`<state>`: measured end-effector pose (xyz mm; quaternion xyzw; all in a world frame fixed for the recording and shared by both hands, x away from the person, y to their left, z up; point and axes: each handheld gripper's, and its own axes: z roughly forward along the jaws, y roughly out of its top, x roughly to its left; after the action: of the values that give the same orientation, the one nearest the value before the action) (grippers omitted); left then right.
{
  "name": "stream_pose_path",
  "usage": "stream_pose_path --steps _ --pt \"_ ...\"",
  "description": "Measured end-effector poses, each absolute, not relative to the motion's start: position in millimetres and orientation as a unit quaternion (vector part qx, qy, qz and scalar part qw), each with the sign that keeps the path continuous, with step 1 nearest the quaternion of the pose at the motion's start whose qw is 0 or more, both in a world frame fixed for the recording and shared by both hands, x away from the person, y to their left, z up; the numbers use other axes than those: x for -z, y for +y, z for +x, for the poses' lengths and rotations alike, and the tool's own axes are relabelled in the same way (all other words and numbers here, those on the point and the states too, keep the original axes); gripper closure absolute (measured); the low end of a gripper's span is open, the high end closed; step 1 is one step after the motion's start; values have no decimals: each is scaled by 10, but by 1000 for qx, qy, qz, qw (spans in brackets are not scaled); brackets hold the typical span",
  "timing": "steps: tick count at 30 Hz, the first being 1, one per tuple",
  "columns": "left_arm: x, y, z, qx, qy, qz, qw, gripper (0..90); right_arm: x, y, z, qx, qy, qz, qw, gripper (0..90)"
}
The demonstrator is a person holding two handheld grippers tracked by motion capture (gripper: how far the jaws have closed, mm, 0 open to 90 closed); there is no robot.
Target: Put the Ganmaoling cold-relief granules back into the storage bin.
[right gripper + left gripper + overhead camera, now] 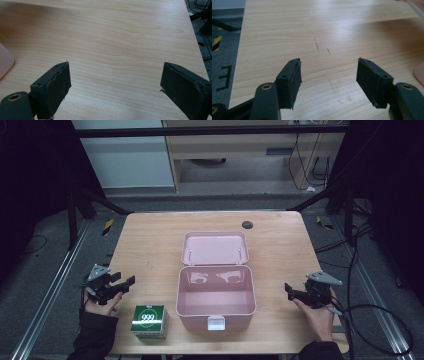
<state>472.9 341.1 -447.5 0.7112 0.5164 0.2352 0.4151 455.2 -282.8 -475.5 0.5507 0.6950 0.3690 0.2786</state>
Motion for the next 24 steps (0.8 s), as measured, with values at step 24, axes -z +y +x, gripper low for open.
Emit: stream_pose_path --steps 24 --pt "3993 3314 4619 -200 388 793 424 326 4779 -2837 4514 -344 709 544 288 76"
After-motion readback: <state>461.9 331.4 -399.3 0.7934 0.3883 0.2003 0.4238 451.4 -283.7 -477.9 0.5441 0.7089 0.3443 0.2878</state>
